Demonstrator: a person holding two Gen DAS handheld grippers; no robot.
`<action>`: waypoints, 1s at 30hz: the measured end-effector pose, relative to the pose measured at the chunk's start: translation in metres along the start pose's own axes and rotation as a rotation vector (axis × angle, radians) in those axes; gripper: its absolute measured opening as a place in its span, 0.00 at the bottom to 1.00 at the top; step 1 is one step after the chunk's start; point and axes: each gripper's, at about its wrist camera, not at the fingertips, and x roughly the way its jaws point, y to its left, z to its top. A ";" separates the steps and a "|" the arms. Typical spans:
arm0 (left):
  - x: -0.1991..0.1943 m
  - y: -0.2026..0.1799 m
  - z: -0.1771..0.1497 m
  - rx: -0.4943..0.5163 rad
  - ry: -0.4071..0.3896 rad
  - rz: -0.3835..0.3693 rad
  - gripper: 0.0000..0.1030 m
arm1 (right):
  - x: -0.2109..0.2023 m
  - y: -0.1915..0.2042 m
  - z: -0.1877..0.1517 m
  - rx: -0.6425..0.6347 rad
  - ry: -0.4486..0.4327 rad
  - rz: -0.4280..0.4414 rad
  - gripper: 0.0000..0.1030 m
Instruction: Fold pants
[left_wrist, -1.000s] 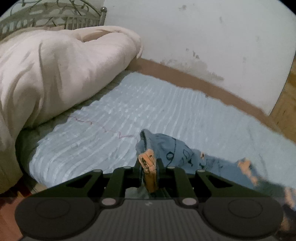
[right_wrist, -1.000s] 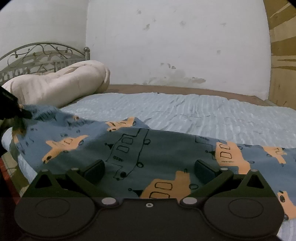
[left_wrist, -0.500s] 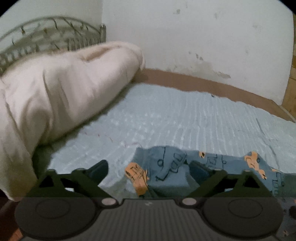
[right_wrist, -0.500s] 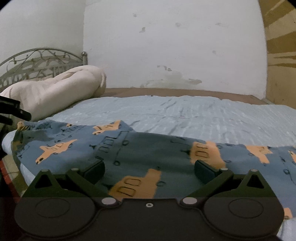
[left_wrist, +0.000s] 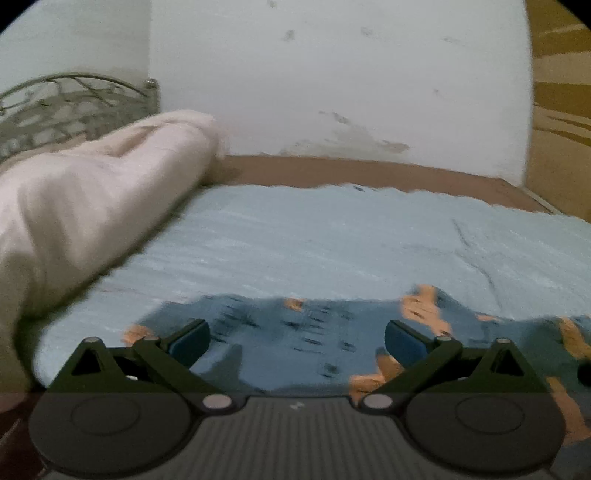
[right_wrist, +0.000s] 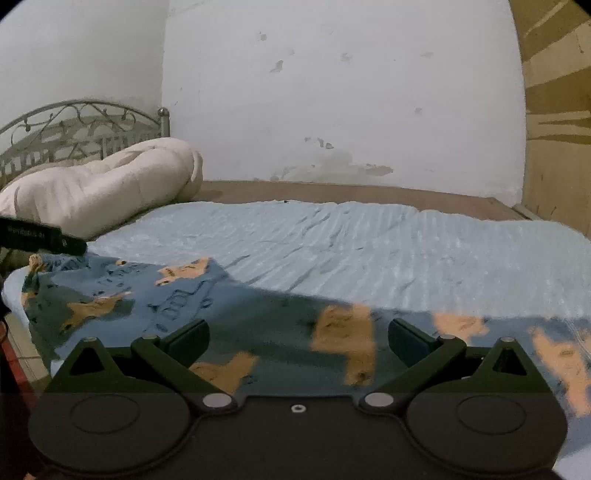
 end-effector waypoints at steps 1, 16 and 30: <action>0.004 -0.007 -0.003 0.016 0.010 -0.023 0.99 | 0.002 -0.008 0.005 0.002 0.015 0.008 0.99; 0.038 -0.058 -0.028 0.188 0.090 -0.129 0.99 | 0.118 -0.017 0.084 0.018 0.200 0.367 0.72; 0.039 -0.048 -0.029 0.154 0.117 -0.172 0.99 | 0.174 0.026 0.092 -0.118 0.360 0.502 0.02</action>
